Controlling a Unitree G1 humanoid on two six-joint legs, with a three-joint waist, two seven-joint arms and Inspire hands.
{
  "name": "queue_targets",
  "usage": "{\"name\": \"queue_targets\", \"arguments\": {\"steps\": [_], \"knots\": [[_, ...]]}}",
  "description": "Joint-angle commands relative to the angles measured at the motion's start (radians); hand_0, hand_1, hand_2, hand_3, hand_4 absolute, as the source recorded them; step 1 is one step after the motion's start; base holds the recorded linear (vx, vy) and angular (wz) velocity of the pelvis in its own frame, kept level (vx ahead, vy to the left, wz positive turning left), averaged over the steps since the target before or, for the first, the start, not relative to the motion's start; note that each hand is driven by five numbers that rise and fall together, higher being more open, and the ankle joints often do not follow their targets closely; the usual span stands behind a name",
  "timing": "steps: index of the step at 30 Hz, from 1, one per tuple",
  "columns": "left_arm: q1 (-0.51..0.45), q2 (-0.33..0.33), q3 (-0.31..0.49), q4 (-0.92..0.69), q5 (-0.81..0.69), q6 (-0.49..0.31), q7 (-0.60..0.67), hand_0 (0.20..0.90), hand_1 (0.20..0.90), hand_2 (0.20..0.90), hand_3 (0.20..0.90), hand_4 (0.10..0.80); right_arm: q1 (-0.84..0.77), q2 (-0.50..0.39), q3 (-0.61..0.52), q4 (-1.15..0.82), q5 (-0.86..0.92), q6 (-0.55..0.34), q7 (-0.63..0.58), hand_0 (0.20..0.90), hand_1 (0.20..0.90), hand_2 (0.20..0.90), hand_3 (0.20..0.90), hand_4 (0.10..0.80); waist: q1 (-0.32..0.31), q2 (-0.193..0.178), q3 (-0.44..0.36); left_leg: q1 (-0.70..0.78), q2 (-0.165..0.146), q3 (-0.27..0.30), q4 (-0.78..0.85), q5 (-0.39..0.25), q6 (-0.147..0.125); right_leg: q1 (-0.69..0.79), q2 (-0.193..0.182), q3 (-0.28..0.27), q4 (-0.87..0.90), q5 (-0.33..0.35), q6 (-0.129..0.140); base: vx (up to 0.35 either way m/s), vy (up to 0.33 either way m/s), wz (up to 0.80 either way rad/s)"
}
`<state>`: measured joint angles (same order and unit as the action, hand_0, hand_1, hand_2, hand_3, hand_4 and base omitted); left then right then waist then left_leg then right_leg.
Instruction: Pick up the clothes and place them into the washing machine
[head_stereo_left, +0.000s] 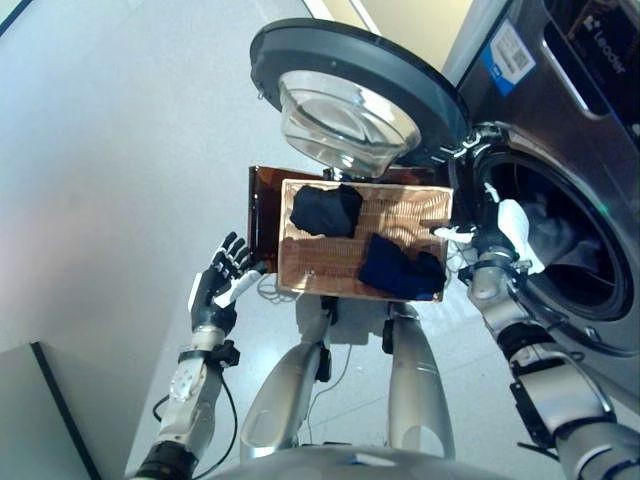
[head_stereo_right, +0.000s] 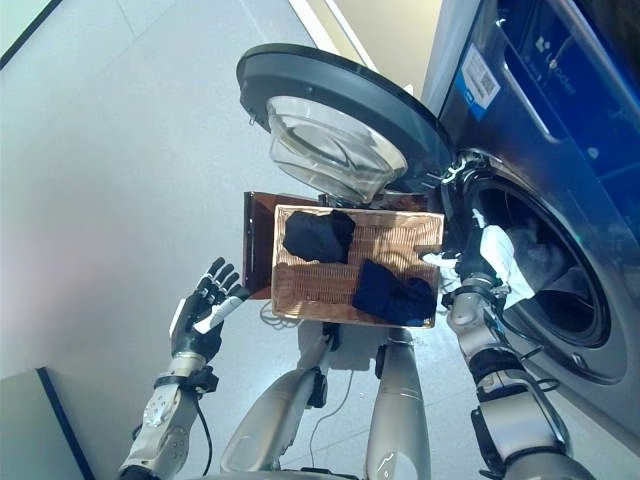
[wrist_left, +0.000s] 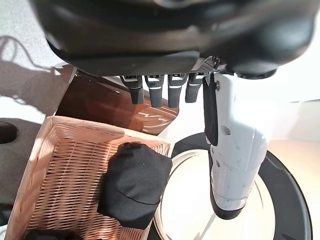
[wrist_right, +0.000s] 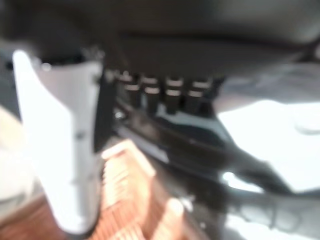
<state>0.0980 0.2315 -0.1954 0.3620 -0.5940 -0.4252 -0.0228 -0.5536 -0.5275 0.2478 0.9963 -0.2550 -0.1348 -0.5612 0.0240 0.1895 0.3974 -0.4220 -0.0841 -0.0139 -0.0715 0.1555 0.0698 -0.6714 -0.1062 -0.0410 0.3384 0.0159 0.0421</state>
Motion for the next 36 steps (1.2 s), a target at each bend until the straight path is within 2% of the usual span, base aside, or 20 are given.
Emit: {"name": "queue_targets", "arguments": {"steps": [1,2,4,7,15,23,36], "knots": [[0.042,0.006,0.062,-0.033,0.029,-0.092,-0.005,0.900,0.900,0.900,0.900,0.800,-0.009,-0.059,0.101,-0.026,-0.169,0.013,-0.063,0.900,0.900,0.900,0.900,0.800,0.031,-0.008,-0.064,-0.017,-0.020,-0.026,-0.016,-0.048,-0.071,0.004,0.036,-0.018,-0.085,0.032,0.009,0.000,0.000,0.00],[0.042,0.006,0.062,-0.033,0.029,-0.092,-0.005,0.900,0.900,0.900,0.900,0.800,-0.009,-0.059,0.101,-0.026,-0.169,0.013,-0.063,0.900,0.900,0.900,0.900,0.800,0.031,-0.008,-0.064,-0.017,-0.020,-0.027,-0.016,-0.048,-0.071,0.004,0.036,-0.018,-0.085,0.032,0.009,0.001,-0.012,0.05],[0.032,-0.002,0.050,-0.026,0.038,-0.094,-0.013,0.900,0.900,0.900,0.900,0.800,-0.017,-0.072,0.190,0.002,-0.303,0.047,-0.048,0.900,0.900,0.900,0.900,0.800,0.032,-0.011,-0.068,-0.014,-0.020,-0.030,-0.016,-0.050,-0.073,0.012,0.035,-0.024,-0.090,0.030,0.009,0.007,-0.012,0.05],[0.026,-0.004,0.041,-0.026,0.039,-0.091,-0.019,0.900,0.900,0.900,0.900,0.800,-0.039,-0.065,0.243,0.026,-0.379,0.076,-0.033,0.900,0.900,0.900,0.900,0.800,0.035,-0.014,-0.074,-0.008,-0.020,-0.033,-0.016,-0.051,-0.073,0.018,0.036,-0.025,-0.092,0.031,0.009,0.000,0.000,0.00],[0.015,-0.005,0.024,-0.023,0.041,-0.085,-0.017,0.900,0.900,0.900,0.900,0.800,-0.059,-0.040,0.332,0.023,-0.462,0.081,0.007,0.900,0.900,0.900,0.900,0.800,0.040,-0.024,-0.075,-0.003,-0.017,-0.034,-0.016,-0.050,-0.071,0.025,0.036,-0.026,-0.101,0.038,0.010,0.000,0.000,0.00],[0.003,-0.013,0.014,0.038,0.067,-0.071,0.004,0.900,0.900,0.900,0.900,0.800,-0.057,0.043,0.399,0.107,-0.479,0.084,0.033,0.900,0.900,0.900,0.900,0.800,0.044,-0.039,-0.079,0.016,-0.013,-0.039,-0.016,-0.052,-0.071,0.056,0.041,-0.034,-0.118,0.038,0.008,0.007,-0.004,0.03],[-0.016,-0.014,0.014,0.081,0.082,-0.068,0.036,0.900,0.900,0.900,0.900,0.800,-0.034,0.163,0.402,0.200,-0.375,0.061,0.040,0.900,0.900,0.900,0.900,0.800,0.048,-0.060,-0.073,0.026,-0.006,-0.041,-0.016,-0.051,-0.073,0.088,0.042,-0.044,-0.149,0.047,0.008,-0.001,0.002,0.02]]}}
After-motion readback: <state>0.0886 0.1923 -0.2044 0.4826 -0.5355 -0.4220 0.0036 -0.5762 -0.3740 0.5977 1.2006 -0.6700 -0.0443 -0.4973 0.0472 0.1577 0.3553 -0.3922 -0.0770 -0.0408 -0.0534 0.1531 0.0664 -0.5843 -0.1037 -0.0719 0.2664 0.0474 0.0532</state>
